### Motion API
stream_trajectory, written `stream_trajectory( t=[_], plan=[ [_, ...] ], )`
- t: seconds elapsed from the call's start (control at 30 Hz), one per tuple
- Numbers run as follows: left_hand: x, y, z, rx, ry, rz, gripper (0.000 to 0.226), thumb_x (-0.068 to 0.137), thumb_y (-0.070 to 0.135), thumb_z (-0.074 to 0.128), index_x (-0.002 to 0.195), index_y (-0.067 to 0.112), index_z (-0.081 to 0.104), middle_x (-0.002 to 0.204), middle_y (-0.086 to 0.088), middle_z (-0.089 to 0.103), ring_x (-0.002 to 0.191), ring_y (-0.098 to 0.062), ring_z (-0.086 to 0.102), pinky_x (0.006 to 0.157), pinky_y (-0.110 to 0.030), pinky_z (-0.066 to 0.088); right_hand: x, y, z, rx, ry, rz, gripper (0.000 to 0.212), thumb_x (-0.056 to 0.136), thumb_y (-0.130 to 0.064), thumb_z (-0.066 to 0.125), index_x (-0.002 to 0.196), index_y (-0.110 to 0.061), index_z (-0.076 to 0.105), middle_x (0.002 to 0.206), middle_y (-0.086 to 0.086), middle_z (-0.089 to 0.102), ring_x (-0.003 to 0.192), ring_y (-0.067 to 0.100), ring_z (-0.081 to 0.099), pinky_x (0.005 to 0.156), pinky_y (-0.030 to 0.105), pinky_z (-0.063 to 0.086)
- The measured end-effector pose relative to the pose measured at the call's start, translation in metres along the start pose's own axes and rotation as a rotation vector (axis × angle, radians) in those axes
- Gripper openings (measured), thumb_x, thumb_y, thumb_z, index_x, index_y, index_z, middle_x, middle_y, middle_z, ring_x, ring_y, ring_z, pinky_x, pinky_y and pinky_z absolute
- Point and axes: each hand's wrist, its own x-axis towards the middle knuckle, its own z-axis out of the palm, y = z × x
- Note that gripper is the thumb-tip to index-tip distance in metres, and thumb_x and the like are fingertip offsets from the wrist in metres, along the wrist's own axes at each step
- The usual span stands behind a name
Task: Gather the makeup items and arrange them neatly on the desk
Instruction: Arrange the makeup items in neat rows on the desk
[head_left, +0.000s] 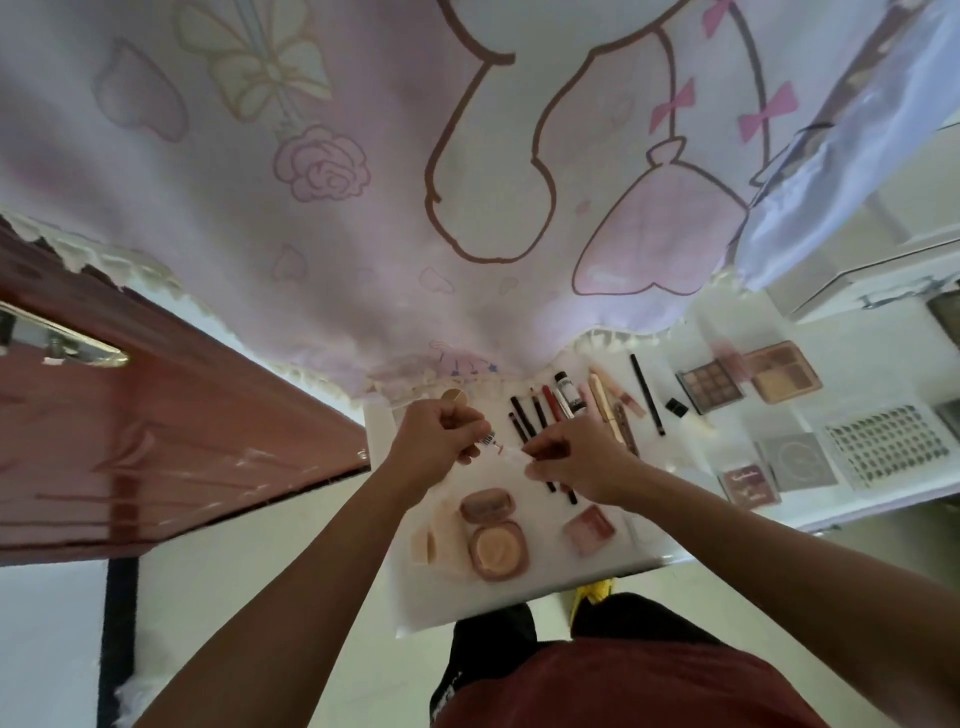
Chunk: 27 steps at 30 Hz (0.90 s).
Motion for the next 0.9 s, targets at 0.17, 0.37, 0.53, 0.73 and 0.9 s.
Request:
stream_trajectory(
  t=[0.17,0.37,0.53,0.73,0.9],
  plan=[
    [0.054,-0.013,0.001,0.185,-0.008,0.006,0.009,0.084,0.0,0.07,0.092,-0.002,0.068,0.077,-0.013,0.067,0.061,-0.018,0.061,0.057,-0.022,0.054,0.037,0.003,0.025,-0.076,0.111,0.085,0.022,0.081,-0.022,0.075,0.102,-0.017,0.072,0.074,-0.01,0.063,0.062,0.005,0.058,0.056,0.019,0.044],
    [0.119,-0.036,0.013,0.518,-0.092,0.073,0.008,0.079,0.008,0.076,0.083,0.008,0.069,0.08,-0.006,0.069,0.075,-0.021,0.066,0.076,-0.034,0.055,0.08,0.018,0.049,-0.175,0.183,0.18,0.026,0.077,-0.024,0.071,0.102,-0.022,0.067,0.1,-0.005,0.067,0.09,0.014,0.06,0.07,0.028,0.045],
    [0.141,-0.056,0.027,0.698,-0.203,0.1,0.007,0.079,0.01,0.075,0.082,0.006,0.072,0.084,-0.005,0.07,0.078,-0.017,0.064,0.07,-0.027,0.047,0.097,0.036,0.067,-0.202,0.15,0.283,0.023,0.077,-0.019,0.071,0.097,-0.021,0.06,0.098,0.0,0.065,0.091,0.02,0.06,0.073,0.033,0.051],
    [0.146,-0.064,0.032,0.8,-0.204,0.12,0.007,0.08,0.015,0.074,0.08,0.009,0.072,0.083,-0.005,0.071,0.08,-0.021,0.066,0.079,-0.036,0.053,0.109,0.043,0.081,-0.283,0.144,0.266,0.019,0.077,-0.02,0.072,0.09,-0.017,0.058,0.097,0.004,0.064,0.087,0.023,0.059,0.066,0.03,0.045],
    [0.143,-0.064,0.028,0.81,-0.17,0.136,0.011,0.084,0.017,0.071,0.089,0.008,0.068,0.091,-0.007,0.067,0.087,-0.024,0.062,0.078,-0.034,0.049,0.099,0.047,0.072,-0.322,0.197,0.249,0.014,0.087,-0.029,0.067,0.095,-0.018,0.065,0.093,0.0,0.065,0.086,0.02,0.06,0.071,0.033,0.051]
  ],
)
